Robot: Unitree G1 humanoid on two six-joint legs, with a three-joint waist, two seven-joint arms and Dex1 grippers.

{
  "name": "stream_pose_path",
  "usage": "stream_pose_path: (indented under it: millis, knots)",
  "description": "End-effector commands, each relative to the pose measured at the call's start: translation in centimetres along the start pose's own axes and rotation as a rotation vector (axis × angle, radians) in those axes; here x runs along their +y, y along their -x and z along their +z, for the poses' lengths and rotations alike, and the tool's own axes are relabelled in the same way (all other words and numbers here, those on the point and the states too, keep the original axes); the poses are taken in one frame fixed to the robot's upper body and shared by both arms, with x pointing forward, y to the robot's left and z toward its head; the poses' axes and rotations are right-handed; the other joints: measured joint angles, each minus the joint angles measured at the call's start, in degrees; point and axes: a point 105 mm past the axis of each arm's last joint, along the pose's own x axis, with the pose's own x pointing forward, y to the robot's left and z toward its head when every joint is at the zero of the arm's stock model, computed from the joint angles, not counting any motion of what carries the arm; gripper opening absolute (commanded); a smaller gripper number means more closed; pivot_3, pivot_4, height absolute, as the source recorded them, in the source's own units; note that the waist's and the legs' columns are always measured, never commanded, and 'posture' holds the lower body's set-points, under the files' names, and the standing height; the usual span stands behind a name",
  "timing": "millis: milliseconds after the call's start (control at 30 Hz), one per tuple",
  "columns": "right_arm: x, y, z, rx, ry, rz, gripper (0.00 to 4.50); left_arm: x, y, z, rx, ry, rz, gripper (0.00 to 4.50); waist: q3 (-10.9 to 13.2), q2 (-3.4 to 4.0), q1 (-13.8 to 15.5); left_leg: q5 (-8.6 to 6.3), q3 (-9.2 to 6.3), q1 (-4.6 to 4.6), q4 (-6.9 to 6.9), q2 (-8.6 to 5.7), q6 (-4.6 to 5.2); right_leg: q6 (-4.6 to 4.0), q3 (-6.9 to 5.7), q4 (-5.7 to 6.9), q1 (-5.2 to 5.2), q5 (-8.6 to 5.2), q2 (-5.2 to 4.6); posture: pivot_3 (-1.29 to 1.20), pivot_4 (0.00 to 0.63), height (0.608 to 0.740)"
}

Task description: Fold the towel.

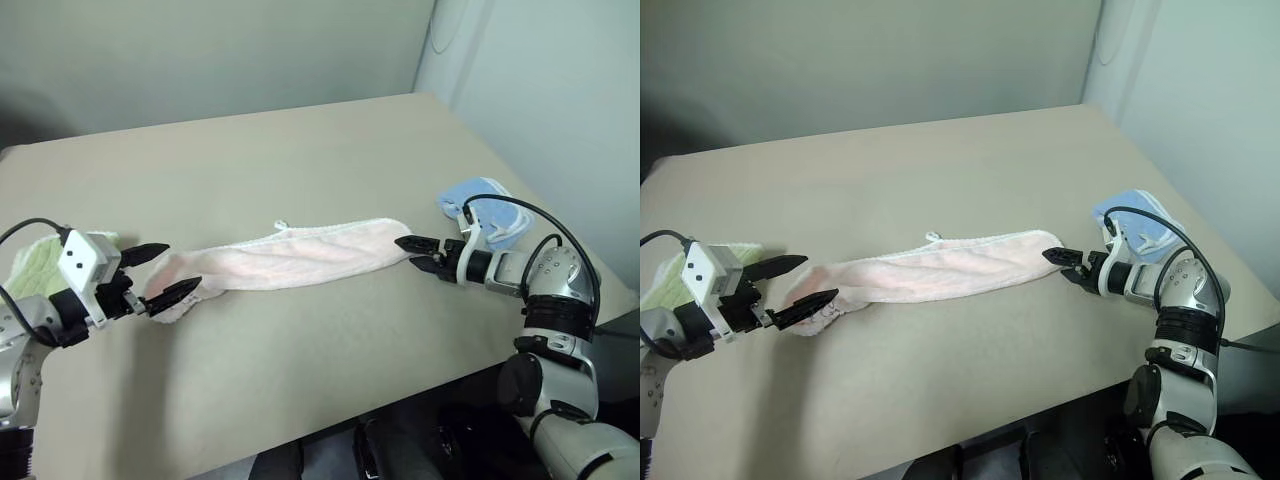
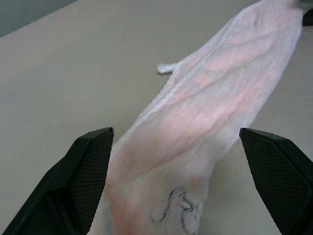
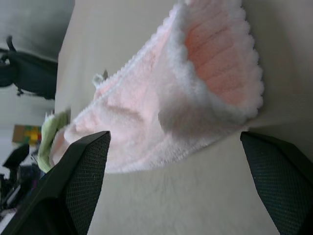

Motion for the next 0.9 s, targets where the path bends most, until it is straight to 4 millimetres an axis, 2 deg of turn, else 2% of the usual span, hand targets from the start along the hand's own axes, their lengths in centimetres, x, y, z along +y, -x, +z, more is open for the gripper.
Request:
stream_pose_path:
  millis: [33, 167, 367, 467, 833, 900]
  knots:
    - [0.0, -1.4, 0.8, -0.076, -0.049, -0.01, 4.5, -1.2, -0.5, 1.3, -0.054, -0.004, -0.036, 4.47, 0.0, -0.03, -0.4, 0.0, 0.0, 0.04, 0.0, 0.0, 0.01, 0.0, 0.01, 0.01, 0.02, 0.0, 0.0, 0.0, 0.15, 0.74]
    - [0.2, -3.2, 0.2, -0.082, -0.088, -0.003, 4.5, -2.3, -1.2, 1.6, -0.073, 0.017, -0.061, 4.47, -0.2, -0.22, -1.1, 0.0, 0.01, 0.16, 0.02, 0.0, 0.03, -0.01, 0.03, 0.02, 0.11, 0.05, 0.01, 0.0, 0.15, 0.74]
    - [0.9, -4.6, 0.4, -0.103, -0.119, 0.024, 4.5, -3.5, -1.9, 1.8, -0.088, 0.036, -0.09, 4.47, -0.2, -0.25, -1.2, -0.01, 0.02, 0.6, 0.03, -0.03, 0.06, -0.04, 0.11, -0.02, 0.52, 0.06, 0.02, 0.0, 0.15, 0.74]
    - [0.8, -5.0, 0.3, -0.104, -0.121, 0.019, 3.89, -4.0, -2.2, 1.6, -0.086, 0.045, -0.099, 4.5, -0.2, -0.25, -1.1, -0.02, 0.02, 0.6, -0.01, -0.02, 0.08, -0.06, 0.1, -0.03, 0.5, 0.04, 0.02, 0.0, 0.15, 0.74]
    - [-0.8, -3.2, 1.0, -0.156, -0.13, -0.031, 0.02, -5.2, -2.6, 1.0, -0.075, 0.075, -0.131, 4.5, -0.2, -0.23, -0.3, -0.18, 0.02, 0.53, -0.17, -0.02, 0.32, -0.13, 0.03, -0.05, 0.44, -0.14, 0.02, 0.0, 0.15, 0.74]
    - [-1.2, -2.5, 1.3, -0.175, -0.128, -0.046, 0.02, -5.3, -2.6, 0.9, -0.075, 0.076, -0.133, 4.5, -0.2, -0.23, 0.0, -0.18, 0.01, 0.53, -0.06, -0.02, 0.32, -0.11, 0.03, -0.05, 0.5, -0.13, 0.02, 0.0, 0.15, 0.74]
